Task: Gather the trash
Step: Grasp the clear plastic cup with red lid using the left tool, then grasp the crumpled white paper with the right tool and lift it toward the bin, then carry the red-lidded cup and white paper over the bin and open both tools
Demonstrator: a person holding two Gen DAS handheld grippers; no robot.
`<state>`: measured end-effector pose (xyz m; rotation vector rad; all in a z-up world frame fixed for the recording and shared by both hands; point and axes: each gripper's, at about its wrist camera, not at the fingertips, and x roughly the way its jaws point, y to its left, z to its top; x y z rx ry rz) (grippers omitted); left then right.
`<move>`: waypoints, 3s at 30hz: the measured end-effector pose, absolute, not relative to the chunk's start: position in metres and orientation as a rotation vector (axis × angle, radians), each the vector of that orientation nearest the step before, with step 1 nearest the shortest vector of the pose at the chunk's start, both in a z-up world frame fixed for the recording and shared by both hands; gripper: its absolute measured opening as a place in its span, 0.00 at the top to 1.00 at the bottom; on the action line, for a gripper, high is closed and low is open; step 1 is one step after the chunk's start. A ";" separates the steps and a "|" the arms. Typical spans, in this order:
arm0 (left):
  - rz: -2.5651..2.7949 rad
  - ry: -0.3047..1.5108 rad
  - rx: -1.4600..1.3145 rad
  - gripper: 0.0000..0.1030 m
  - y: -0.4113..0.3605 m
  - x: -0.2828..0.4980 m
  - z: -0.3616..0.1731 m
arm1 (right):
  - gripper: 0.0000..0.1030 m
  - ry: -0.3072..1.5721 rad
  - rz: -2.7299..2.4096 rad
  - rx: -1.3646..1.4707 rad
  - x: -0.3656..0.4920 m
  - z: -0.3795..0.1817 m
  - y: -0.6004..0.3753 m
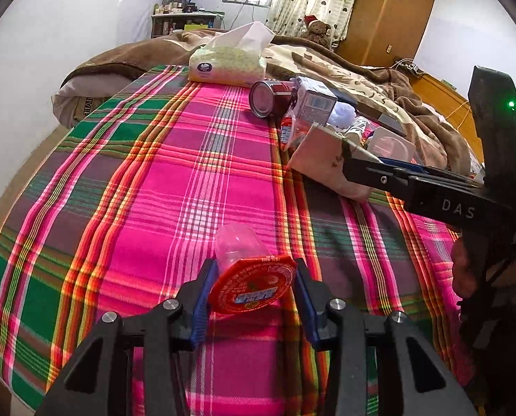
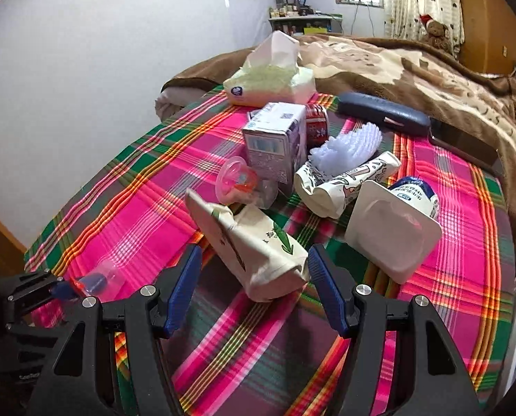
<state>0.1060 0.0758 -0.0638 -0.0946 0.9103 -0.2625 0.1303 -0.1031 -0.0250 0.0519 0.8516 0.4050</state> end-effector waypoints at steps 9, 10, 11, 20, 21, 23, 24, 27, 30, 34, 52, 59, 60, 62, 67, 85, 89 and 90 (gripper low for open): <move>-0.261 0.930 -0.096 0.58 0.076 0.117 -0.063 | 0.37 0.793 0.454 0.013 0.131 -0.017 -0.099; -0.261 0.932 -0.095 0.58 0.075 0.117 -0.063 | 0.37 0.808 0.482 0.013 0.133 -0.018 -0.097; -0.261 0.935 -0.096 0.58 0.075 0.118 -0.063 | 0.37 0.820 0.490 0.007 0.136 -0.019 -0.095; -0.248 0.941 -0.087 0.58 0.071 0.118 -0.061 | 0.79 0.833 0.474 0.023 0.132 -0.027 -0.098; -0.246 0.937 -0.086 0.58 0.070 0.118 -0.061 | 0.80 0.828 0.470 0.016 0.129 -0.027 -0.099; -0.244 0.934 -0.086 0.58 0.068 0.116 -0.059 | 0.81 0.824 0.468 0.025 0.125 -0.027 -0.101; -0.245 0.930 -0.085 0.58 0.067 0.116 -0.058 | 0.81 0.823 0.468 0.034 0.123 -0.027 -0.103; -0.252 0.919 -0.079 0.58 0.061 0.114 -0.054 | 0.82 0.820 0.463 0.070 0.119 -0.025 -0.111; -0.262 0.909 -0.071 0.58 0.053 0.112 -0.050 | 0.82 0.819 0.457 0.128 0.115 -0.023 -0.123; -0.283 0.891 -0.054 0.58 0.040 0.111 -0.043 | 0.83 0.799 0.430 0.158 0.106 -0.017 -0.136; -0.416 0.838 0.022 0.58 -0.037 0.112 -0.015 | 0.86 0.761 0.273 0.239 0.074 -0.015 -0.210; -0.479 0.818 0.060 0.58 -0.072 0.113 -0.006 | 0.87 0.674 0.216 0.290 0.063 0.007 -0.246; -0.488 0.814 0.063 0.58 -0.077 0.114 -0.004 | 0.87 0.660 0.201 0.290 0.061 0.011 -0.251; -0.515 0.801 0.070 0.58 -0.090 0.114 0.001 | 0.87 0.646 0.175 0.292 0.059 0.014 -0.262; -0.588 0.784 0.095 0.58 -0.126 0.116 0.012 | 0.87 0.625 0.099 0.309 0.052 0.016 -0.290; -0.804 0.759 0.200 0.58 -0.273 0.113 0.019 | 0.86 0.656 -0.123 0.353 0.037 -0.003 -0.388; -0.811 0.767 0.221 0.58 -0.292 0.116 0.012 | 0.86 0.680 -0.152 0.362 0.037 -0.010 -0.400; -0.816 0.771 0.225 0.58 -0.296 0.117 0.010 | 0.86 0.688 -0.156 0.364 0.039 -0.012 -0.402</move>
